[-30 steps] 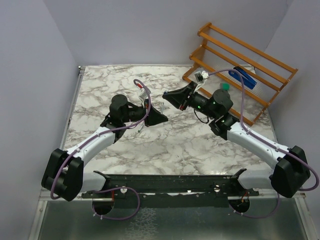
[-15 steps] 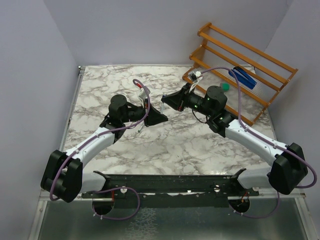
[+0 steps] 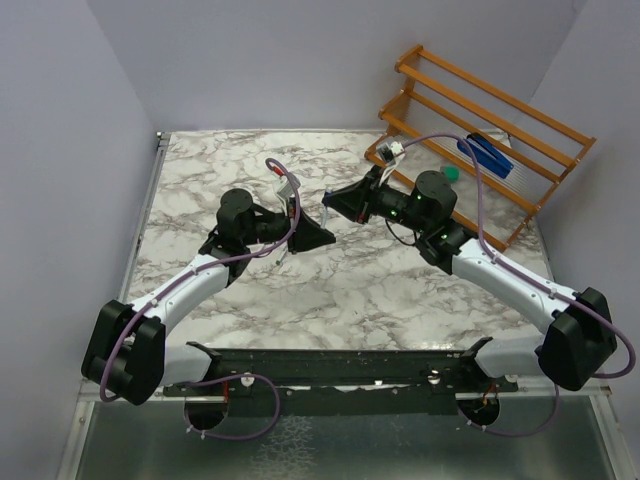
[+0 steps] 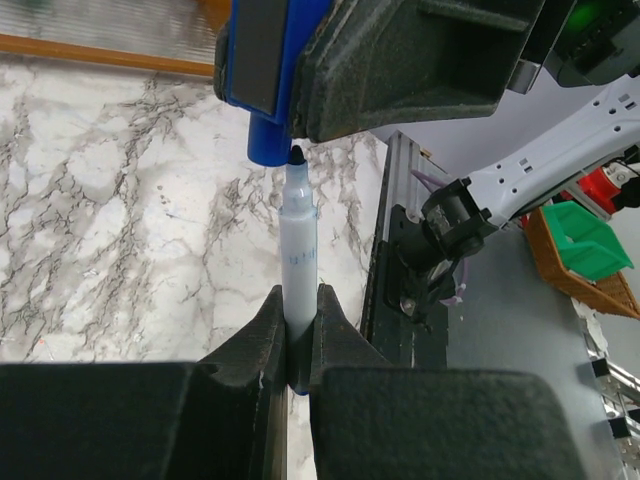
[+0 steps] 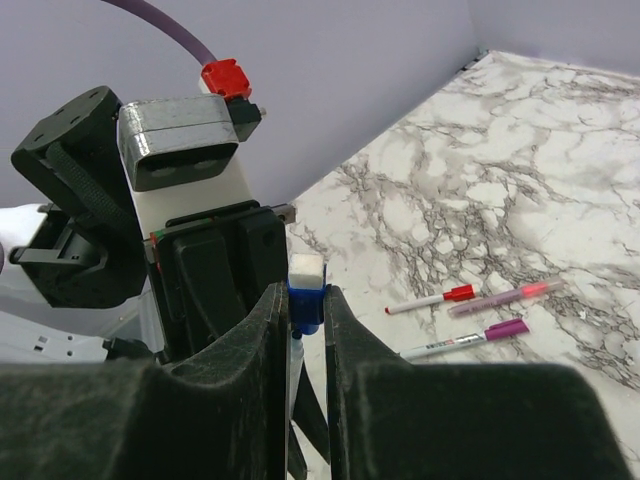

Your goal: Insert the pens into the pen caps

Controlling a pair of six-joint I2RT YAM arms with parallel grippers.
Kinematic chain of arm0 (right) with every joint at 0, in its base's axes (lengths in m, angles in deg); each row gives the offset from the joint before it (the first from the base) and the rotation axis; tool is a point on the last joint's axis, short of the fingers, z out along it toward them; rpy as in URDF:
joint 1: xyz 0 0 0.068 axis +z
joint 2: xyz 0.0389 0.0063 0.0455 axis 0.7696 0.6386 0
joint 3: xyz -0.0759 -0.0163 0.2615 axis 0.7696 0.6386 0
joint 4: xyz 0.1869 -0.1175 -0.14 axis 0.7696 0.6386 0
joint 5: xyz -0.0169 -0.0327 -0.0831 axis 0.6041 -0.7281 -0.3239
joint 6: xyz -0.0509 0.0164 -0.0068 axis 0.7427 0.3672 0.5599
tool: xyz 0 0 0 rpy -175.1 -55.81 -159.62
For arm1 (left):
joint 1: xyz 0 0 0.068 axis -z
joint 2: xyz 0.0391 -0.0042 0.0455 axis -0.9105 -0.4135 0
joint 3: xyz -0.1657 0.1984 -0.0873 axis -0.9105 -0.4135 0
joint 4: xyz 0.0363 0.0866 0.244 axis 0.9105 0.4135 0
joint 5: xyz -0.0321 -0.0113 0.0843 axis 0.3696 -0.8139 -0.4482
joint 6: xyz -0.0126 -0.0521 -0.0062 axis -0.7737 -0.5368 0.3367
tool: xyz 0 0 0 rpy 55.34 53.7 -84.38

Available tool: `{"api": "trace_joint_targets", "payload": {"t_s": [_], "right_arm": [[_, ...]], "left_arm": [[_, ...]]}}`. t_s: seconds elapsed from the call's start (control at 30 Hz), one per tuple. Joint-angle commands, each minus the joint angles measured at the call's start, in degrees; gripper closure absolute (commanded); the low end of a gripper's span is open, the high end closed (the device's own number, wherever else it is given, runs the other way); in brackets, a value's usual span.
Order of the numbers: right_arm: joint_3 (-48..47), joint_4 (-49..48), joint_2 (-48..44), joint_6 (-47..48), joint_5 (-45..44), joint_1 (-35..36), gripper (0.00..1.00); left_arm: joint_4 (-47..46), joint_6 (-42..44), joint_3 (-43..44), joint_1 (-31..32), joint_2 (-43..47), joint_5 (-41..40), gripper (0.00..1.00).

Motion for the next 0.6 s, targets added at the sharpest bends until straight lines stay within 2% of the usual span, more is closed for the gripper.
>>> {"api": "trace_joint_targets", "payload": {"t_s": [0.0, 0.57], "right_arm": [[-1.88, -0.33, -1.92, 0.47, 3.90, 0.15, 1.00], [-1.18, 0.09, -3.07, -0.32, 5.73, 0.08, 0.99]], "left_arm": [[-1.55, 0.34, -0.65, -0.67, 0.98, 1.71, 1.00], [-1.55, 0.34, -1.01, -1.24, 1.50, 2.19, 1.00]]}}
